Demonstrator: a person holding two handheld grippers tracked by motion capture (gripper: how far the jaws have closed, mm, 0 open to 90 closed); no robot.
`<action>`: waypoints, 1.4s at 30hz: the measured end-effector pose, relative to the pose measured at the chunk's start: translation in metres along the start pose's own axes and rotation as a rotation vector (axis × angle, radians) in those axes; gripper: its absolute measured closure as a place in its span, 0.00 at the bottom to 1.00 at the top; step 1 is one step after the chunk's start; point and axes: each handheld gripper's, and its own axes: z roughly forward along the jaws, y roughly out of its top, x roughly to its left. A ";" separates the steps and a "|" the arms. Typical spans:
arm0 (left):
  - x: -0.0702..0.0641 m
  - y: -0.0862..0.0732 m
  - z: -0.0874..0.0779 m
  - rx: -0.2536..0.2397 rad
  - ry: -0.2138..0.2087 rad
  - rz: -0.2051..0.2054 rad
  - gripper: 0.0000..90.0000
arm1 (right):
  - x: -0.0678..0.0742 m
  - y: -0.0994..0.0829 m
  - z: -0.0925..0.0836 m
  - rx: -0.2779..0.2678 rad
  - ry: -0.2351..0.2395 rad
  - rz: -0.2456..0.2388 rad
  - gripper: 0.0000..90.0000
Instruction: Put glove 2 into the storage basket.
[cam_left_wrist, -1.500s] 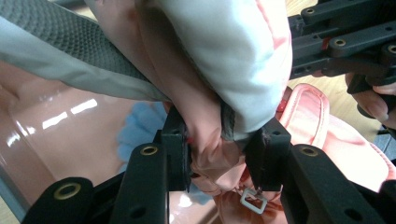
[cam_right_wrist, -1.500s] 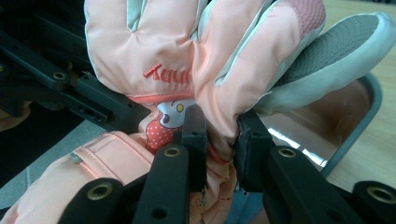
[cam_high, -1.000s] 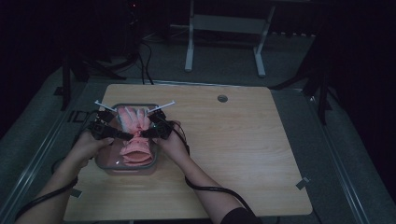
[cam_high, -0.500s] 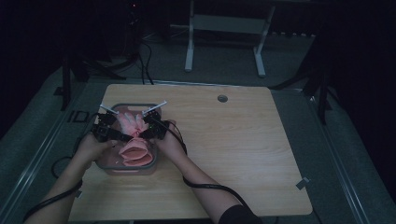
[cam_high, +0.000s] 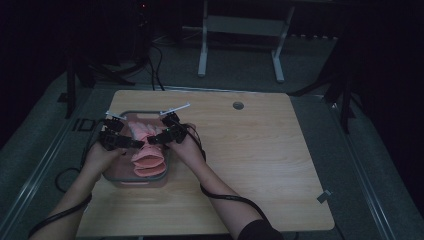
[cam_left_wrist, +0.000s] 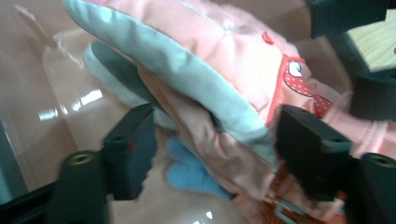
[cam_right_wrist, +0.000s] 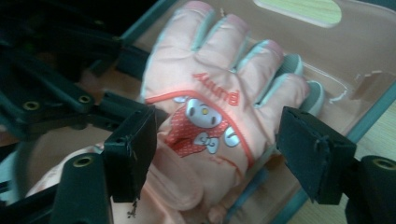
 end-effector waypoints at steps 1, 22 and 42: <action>0.000 0.000 0.000 0.000 0.000 0.000 0.27 | 0.000 0.000 0.000 0.000 0.000 0.000 0.29; -0.076 -0.004 -0.038 -0.238 -0.047 0.213 0.02 | -0.010 -0.016 -0.053 -0.072 0.034 -0.074 0.20; -0.177 -0.015 -0.015 -0.232 -0.232 0.425 0.02 | -0.037 -0.069 -0.111 -0.085 0.022 -0.103 0.19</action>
